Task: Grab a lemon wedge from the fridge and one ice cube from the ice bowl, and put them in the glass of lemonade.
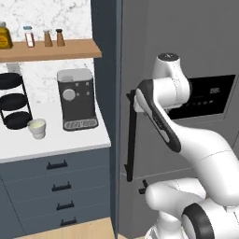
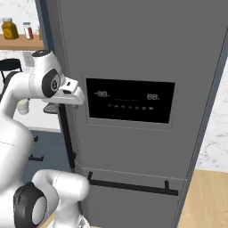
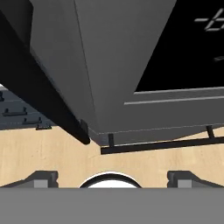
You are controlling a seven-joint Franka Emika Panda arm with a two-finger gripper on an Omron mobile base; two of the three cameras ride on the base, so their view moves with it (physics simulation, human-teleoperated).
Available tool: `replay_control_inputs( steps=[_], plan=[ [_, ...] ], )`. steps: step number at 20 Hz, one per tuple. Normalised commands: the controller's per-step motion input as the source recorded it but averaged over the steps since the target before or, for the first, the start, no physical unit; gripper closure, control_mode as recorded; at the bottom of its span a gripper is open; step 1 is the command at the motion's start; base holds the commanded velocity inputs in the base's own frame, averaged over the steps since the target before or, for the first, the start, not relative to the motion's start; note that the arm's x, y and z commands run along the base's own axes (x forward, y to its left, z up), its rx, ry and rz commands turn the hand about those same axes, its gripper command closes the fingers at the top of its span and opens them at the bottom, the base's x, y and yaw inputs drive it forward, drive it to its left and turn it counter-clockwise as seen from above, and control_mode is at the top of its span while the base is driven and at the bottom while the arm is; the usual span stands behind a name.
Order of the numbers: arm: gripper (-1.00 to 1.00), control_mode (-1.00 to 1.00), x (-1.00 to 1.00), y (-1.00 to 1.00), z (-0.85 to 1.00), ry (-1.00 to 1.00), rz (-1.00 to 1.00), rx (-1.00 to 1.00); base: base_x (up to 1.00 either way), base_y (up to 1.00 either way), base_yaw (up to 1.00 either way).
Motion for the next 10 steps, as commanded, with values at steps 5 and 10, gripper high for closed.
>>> replay_control_inputs(
  steps=[5,10],
  plan=[
    [-1.00,1.00,0.00,0.00,0.00,0.00,0.00,0.00,-0.06,0.11,0.00],
    [-1.00,1.00,0.00,0.00,0.00,0.00,0.00,0.00,-0.57,0.08,0.00]
  ],
)
